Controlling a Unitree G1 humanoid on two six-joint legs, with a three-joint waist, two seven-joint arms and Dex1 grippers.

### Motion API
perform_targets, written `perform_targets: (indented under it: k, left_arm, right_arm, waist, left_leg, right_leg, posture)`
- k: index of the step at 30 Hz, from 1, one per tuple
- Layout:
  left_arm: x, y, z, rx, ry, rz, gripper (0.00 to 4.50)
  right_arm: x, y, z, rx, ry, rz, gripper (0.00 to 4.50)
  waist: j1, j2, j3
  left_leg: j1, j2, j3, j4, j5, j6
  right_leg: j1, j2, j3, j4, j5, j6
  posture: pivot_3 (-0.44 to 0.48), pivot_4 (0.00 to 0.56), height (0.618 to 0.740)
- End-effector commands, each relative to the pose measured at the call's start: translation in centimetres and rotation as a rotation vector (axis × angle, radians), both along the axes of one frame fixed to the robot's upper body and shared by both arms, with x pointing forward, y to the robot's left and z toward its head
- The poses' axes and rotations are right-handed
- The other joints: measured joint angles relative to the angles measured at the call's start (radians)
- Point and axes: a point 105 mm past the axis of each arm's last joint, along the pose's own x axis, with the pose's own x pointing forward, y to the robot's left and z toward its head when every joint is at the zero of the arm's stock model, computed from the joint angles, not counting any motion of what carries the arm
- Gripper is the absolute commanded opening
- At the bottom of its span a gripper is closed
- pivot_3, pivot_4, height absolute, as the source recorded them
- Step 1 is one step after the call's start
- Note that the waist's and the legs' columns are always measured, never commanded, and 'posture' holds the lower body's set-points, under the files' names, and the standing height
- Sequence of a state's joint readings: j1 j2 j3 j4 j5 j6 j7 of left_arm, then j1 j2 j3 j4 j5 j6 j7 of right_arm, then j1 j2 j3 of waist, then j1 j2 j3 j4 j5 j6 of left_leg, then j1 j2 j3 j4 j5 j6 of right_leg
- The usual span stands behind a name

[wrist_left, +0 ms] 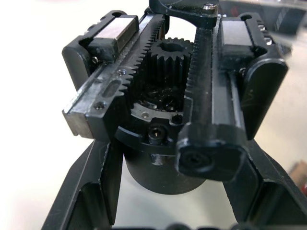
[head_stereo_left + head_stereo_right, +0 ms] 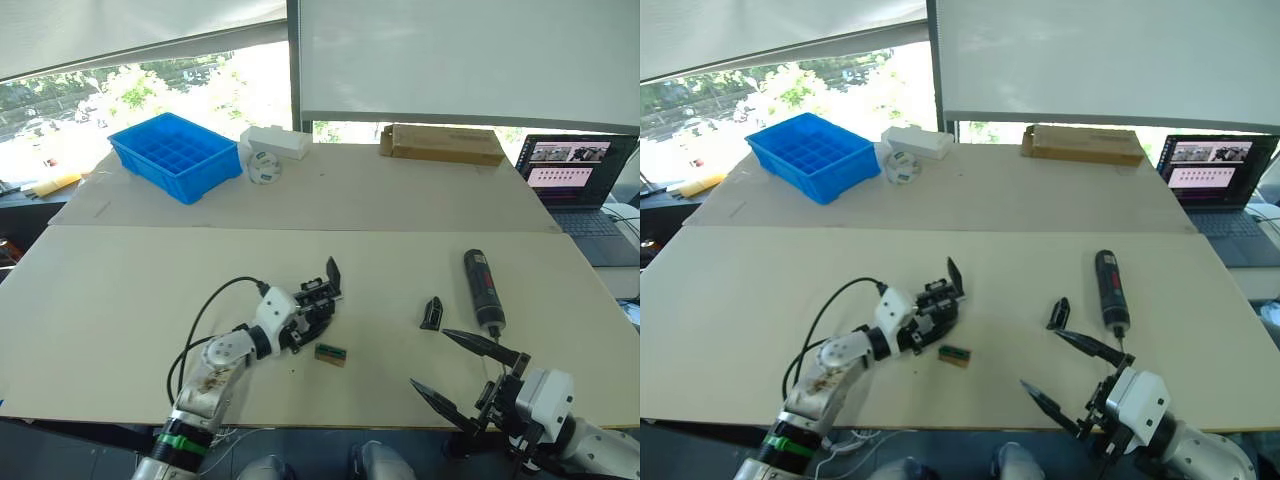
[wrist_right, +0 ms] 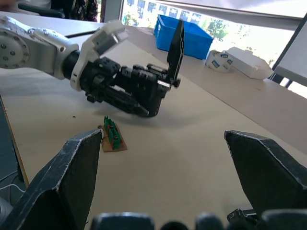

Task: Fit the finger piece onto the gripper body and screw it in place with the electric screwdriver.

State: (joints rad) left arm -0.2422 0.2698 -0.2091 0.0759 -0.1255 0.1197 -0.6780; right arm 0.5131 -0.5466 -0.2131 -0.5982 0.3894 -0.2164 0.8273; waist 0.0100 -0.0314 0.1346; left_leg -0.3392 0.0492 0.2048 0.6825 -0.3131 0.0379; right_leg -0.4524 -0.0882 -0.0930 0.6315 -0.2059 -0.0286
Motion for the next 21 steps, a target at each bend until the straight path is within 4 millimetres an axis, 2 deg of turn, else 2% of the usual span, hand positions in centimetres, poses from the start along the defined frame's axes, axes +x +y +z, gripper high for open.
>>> perform_targets:
  k: [1,5,11,13,15,16,21]
  left_arm:
    - [0.9,-1.0,2.1,-0.004,-0.071,-0.012,2.33]
    - [0.3,-1.6,1.4,0.037,-0.079,-0.059,2.33]
    - [0.2,-0.9,0.5,0.055,-0.066,-0.030,2.33]
    - [-0.1,-0.6,0.2,0.044,-0.039,-0.037,3.39]
    - [-0.4,-0.2,-0.1,0.032,-0.007,-0.050,4.25]
    - [-0.6,0.0,-0.1,0.022,0.005,-0.061,4.45]
    - [-0.6,2.5,-0.2,0.013,0.073,-0.071,4.45]
  right_arm:
    - [-0.5,0.4,1.7,0.012,-0.073,0.012,4.50]
    - [-0.6,0.4,1.8,0.011,-0.076,0.005,4.50]
    - [-0.4,0.4,1.8,0.012,-0.083,-0.003,4.50]
    - [-0.3,0.5,1.8,0.014,-0.084,-0.003,4.50]
    - [-0.3,0.6,1.8,0.016,-0.084,-0.005,4.50]
    - [-0.3,0.6,1.8,0.016,-0.084,-0.005,4.50]
    - [-0.2,0.6,1.8,0.017,-0.087,-0.010,4.50]
  waist:
    - [0.001,0.000,0.000]
    - [0.001,0.000,0.000]
    - [0.001,0.000,0.000]
    - [0.001,0.000,0.000]
    - [0.001,0.000,0.000]
    - [0.001,0.000,0.000]
    - [-0.001,0.001,-0.001]
  left_leg:
    - [0.000,0.000,-0.001,0.000,0.000,0.000]
    - [-0.002,-0.001,-0.003,0.000,0.000,0.002]
    - [-0.006,-0.001,-0.006,0.004,-0.002,0.004]
    - [-0.006,-0.001,-0.006,0.005,-0.002,0.004]
    - [-0.006,-0.001,-0.006,0.005,-0.002,0.004]
    - [-0.006,-0.001,-0.007,0.005,-0.002,0.004]
    - [-0.006,-0.001,-0.007,0.005,-0.002,0.004]
  right_leg:
    - [0.000,0.000,0.000,0.000,0.000,0.000]
    - [0.000,0.000,-0.001,-0.001,0.003,-0.005]
    - [0.000,-0.002,-0.003,-0.001,0.003,-0.004]
    - [0.000,-0.002,-0.004,-0.001,0.002,-0.002]
    - [0.000,-0.002,-0.004,-0.001,0.001,-0.001]
    - [0.000,-0.002,-0.004,-0.001,0.000,0.000]
    - [0.000,-0.001,-0.004,0.000,0.000,0.000]
  posture:
    - [0.000,0.150,0.740]
    - [0.000,0.150,0.740]
    - [0.000,0.150,0.740]
    - [0.000,0.150,0.740]
    - [0.000,0.150,0.740]
    - [0.000,0.150,0.740]
    - [0.000,0.150,0.740]
